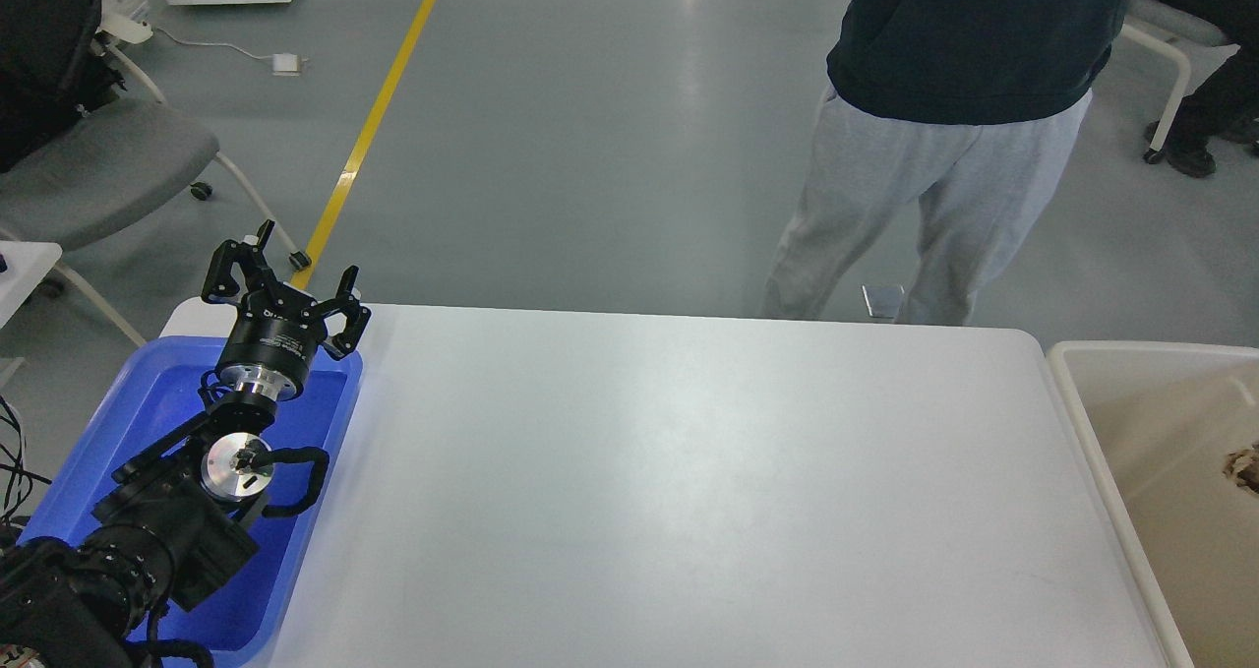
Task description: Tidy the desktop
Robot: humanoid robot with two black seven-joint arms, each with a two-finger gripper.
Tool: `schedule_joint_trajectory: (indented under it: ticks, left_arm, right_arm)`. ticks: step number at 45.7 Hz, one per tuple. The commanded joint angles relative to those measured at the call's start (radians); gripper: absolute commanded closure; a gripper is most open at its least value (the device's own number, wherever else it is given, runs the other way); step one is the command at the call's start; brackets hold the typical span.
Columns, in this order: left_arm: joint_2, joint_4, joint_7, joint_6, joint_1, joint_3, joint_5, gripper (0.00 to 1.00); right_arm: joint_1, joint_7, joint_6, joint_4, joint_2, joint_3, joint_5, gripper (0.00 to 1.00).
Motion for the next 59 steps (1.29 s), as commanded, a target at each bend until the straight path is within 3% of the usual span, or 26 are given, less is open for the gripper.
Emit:
schedule_joint_trajectory:
  ticks: [1,15,17,21,24,59]
  left_arm:
    - [0.0,0.0,0.0,0.0,0.0,0.0,0.0,0.0]
    - [0.0,0.0,0.0,0.0,0.0,0.0,0.0,0.0]
    - [0.0,0.0,0.0,0.0,0.0,0.0,0.0,0.0]
    - [0.0,0.0,0.0,0.0,0.0,0.0,0.0,0.0]
    - [0.0,0.0,0.0,0.0,0.0,0.0,0.0,0.0]
    - [0.0,0.0,0.0,0.0,0.0,0.0,0.0,0.0]
  right_arm:
    - [-0.087,-0.059,-0.007,-0.15,0.127,0.02,0.1,1.0]
    - [-0.084,-0.082,-0.011,-0.166,0.143,0.078,0.101,0.99]
    - [-0.082,-0.082,-0.013,-0.166,0.143,0.079,0.1,0.81]
    - [-0.082,-0.081,-0.02,-0.168,0.143,0.083,0.103,0.26]
    - [-0.081,-0.081,-0.022,-0.168,0.143,0.103,0.107,0.03]
    - [-0.033,-0.071,-0.002,-0.165,0.135,0.226,0.106,0.0]
